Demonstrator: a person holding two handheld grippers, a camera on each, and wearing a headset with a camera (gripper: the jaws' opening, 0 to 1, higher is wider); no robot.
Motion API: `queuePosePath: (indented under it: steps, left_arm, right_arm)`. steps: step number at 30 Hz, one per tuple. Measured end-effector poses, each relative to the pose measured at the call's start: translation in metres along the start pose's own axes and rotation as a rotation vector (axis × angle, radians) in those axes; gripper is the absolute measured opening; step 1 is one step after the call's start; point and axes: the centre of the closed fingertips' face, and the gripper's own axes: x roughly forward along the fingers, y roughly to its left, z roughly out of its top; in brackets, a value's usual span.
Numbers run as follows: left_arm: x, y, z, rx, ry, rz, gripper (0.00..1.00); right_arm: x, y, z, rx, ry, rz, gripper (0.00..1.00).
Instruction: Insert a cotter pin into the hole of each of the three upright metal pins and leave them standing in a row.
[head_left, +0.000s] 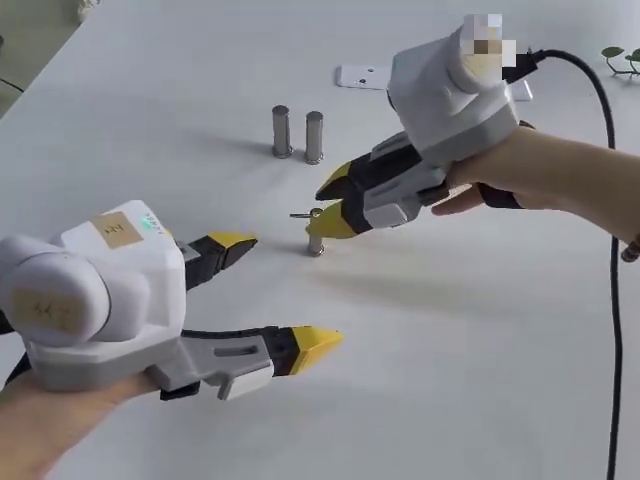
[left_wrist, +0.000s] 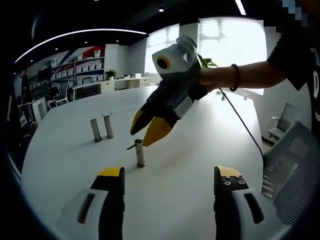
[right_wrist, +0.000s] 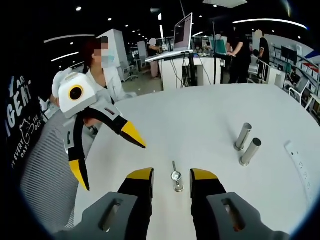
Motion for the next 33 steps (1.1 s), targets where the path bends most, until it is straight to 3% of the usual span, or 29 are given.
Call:
queuePosePath:
  steps: [7, 12, 18, 24, 27, 28, 33]
  left_arm:
    - [-0.001, 0.0, 0.002, -0.002, -0.004, 0.003, 0.75]
    - [-0.002, 0.002, 0.005, 0.009, -0.014, 0.013, 0.79]
    - [-0.004, 0.006, 0.008, 0.003, -0.029, 0.025, 0.83]
    - [-0.004, 0.008, 0.01, -0.006, -0.042, 0.033, 0.87]
    - [-0.004, 0.009, 0.011, -0.008, -0.051, 0.034, 0.9]
    - [-0.004, 0.009, 0.012, -0.01, -0.055, 0.032, 0.91]
    - [-0.004, 0.009, 0.013, -0.014, -0.064, 0.033, 0.98]
  right_arm:
    - [-0.011, -0.022, 0.014, 0.035, -0.058, -0.06, 0.27]
    - [-0.015, -0.053, 0.023, 0.04, -0.133, -0.191, 0.24]
    - [-0.014, -0.091, 0.025, 0.092, -0.17, -0.306, 0.23]
    - [-0.005, -0.112, 0.02, 0.122, -0.185, -0.38, 0.23]
    - [0.001, -0.121, 0.021, 0.136, -0.204, -0.399, 0.23]
    - [0.005, -0.133, 0.023, 0.144, -0.221, -0.404, 0.23]
    - [0.015, -0.147, 0.021, 0.186, -0.235, -0.43, 0.22]
